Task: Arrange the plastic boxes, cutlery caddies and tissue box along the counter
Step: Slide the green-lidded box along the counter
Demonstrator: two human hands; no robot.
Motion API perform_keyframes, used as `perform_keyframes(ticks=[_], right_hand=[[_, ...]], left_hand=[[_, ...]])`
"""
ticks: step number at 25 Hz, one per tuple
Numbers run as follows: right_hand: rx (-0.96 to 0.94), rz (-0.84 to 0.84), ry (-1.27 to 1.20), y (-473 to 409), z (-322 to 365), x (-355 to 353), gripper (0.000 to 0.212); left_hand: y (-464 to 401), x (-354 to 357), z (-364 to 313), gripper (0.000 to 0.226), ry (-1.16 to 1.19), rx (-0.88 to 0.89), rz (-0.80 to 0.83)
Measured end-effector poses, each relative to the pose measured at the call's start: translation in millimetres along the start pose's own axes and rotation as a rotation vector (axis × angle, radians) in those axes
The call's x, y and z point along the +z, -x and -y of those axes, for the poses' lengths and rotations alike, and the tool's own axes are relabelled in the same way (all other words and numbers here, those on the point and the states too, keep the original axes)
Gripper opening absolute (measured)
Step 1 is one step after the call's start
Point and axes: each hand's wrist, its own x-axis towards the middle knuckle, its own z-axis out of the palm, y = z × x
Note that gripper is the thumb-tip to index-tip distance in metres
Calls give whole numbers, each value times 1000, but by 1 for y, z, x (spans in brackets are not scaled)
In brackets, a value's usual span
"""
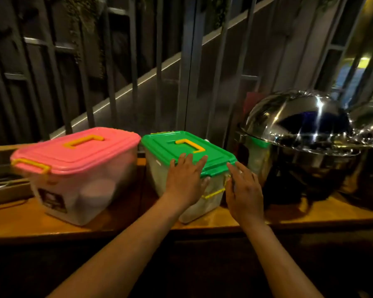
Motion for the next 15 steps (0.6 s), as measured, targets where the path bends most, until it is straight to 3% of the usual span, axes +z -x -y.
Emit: perform_keyframes(ticks=[6,10,13,15], right_hand=[[95,437,-7,-60,-26,34,74],[32,370,-56,-41,0,48,75],[-80,276,-89,-30,20,52,70],[-107,335,-159,-42,13,51,72]], left_hand=[[-5,21,30,60,0,40,-4],[3,14,81,56,119,71,-11],[15,7,110,50,335,-88,-19],[11,8,104,47,367,-239,-90]])
